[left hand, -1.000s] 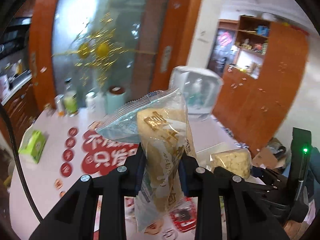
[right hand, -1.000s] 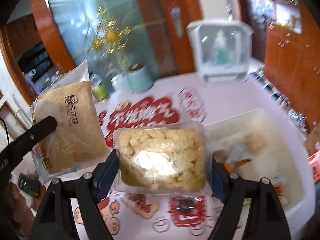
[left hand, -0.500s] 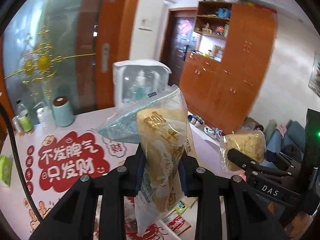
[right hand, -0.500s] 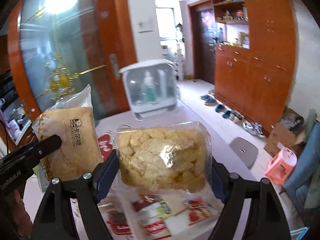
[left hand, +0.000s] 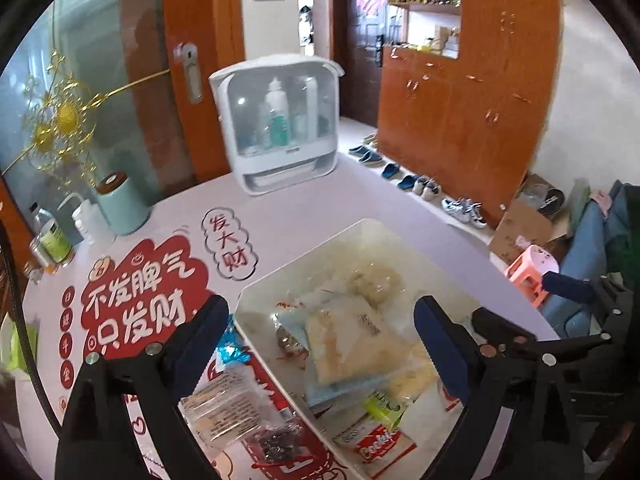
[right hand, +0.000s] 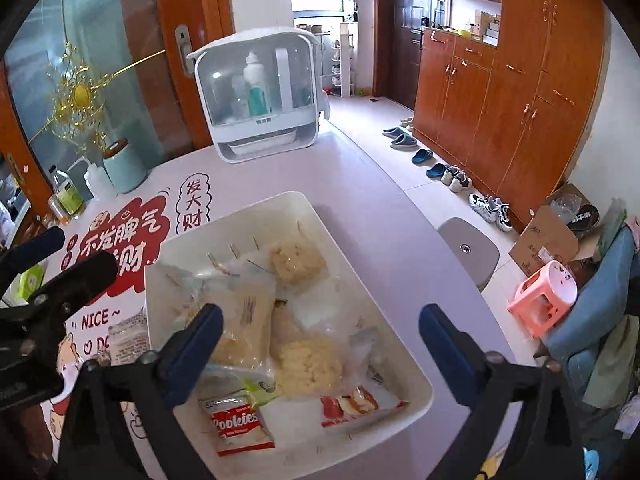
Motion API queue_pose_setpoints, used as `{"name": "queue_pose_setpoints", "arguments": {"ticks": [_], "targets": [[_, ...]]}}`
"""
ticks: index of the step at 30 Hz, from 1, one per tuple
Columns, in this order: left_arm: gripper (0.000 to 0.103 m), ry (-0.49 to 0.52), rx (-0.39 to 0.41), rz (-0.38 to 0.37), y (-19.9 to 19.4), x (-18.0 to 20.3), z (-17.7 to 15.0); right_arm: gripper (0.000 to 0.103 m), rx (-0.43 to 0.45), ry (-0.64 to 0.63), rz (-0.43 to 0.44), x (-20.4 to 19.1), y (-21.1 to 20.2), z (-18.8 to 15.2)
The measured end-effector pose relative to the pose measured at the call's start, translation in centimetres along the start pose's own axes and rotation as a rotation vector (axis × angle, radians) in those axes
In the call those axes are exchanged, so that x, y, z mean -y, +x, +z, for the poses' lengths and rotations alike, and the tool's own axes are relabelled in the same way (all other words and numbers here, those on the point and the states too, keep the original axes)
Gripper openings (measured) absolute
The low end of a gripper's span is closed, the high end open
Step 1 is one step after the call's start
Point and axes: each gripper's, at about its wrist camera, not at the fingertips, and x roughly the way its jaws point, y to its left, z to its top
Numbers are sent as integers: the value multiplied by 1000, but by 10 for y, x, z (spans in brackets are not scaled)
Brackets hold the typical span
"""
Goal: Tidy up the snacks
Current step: 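Move both tools back over the remaining snacks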
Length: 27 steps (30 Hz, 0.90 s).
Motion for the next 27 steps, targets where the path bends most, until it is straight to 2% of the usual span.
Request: {"name": "queue_pose_setpoints", "arguments": {"ticks": [11, 27], "targets": [[93, -119, -27, 35, -10, -39, -12, 101, 4, -38, 50, -17, -2, 4], [93, -167, -55, 125, -53, -104, -37, 101, -20, -72, 93, -73, -14, -3]]}}
